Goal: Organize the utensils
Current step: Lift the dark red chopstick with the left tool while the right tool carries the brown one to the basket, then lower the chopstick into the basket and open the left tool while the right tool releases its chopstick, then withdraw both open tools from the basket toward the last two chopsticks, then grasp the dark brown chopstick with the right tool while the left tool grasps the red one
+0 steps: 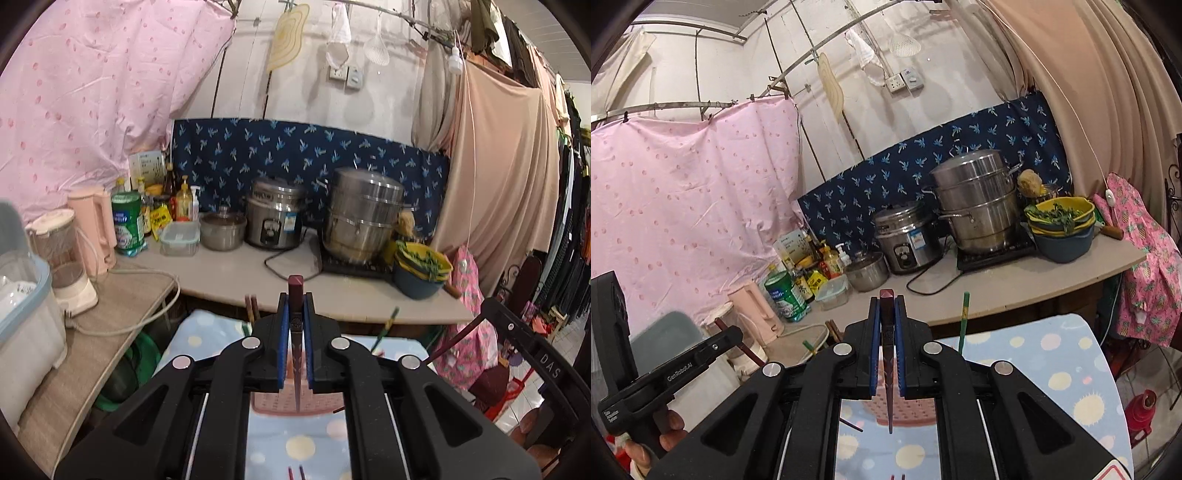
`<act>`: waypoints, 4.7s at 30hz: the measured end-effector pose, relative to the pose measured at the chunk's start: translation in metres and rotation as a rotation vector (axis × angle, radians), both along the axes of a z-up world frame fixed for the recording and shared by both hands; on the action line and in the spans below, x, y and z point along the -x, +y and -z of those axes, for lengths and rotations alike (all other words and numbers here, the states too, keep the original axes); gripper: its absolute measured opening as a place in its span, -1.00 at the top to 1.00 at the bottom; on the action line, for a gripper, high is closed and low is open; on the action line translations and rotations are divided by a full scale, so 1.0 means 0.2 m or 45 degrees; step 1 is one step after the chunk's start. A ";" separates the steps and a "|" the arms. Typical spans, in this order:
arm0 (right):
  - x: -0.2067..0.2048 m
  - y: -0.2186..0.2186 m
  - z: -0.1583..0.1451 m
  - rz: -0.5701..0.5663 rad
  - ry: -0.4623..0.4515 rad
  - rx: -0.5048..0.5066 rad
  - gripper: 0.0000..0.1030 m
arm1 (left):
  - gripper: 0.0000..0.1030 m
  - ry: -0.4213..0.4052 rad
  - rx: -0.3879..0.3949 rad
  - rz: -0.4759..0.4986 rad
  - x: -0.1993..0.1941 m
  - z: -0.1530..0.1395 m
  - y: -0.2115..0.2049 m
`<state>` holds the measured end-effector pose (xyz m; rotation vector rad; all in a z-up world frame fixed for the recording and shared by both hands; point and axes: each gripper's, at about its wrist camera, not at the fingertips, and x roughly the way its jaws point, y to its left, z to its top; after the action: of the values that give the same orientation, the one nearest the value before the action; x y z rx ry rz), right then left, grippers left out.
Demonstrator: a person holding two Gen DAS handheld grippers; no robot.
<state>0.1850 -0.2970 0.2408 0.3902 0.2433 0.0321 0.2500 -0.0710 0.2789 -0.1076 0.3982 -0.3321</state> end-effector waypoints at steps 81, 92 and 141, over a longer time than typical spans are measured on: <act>0.59 0.44 1.02 -0.064 0.607 0.275 0.29 | -0.16 0.529 -0.349 -0.116 0.55 1.19 0.17; 0.73 0.59 1.29 -0.136 0.725 0.269 0.29 | -0.16 0.596 -0.376 -0.091 0.70 1.34 0.19; 0.84 0.50 1.48 -0.058 0.819 0.213 0.86 | -0.26 0.708 -0.475 0.097 0.88 1.60 -0.06</act>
<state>0.0174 -0.1975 -0.0547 0.2175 0.8841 -0.0708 0.0734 -0.0837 -0.0405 0.1865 1.0096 -0.2945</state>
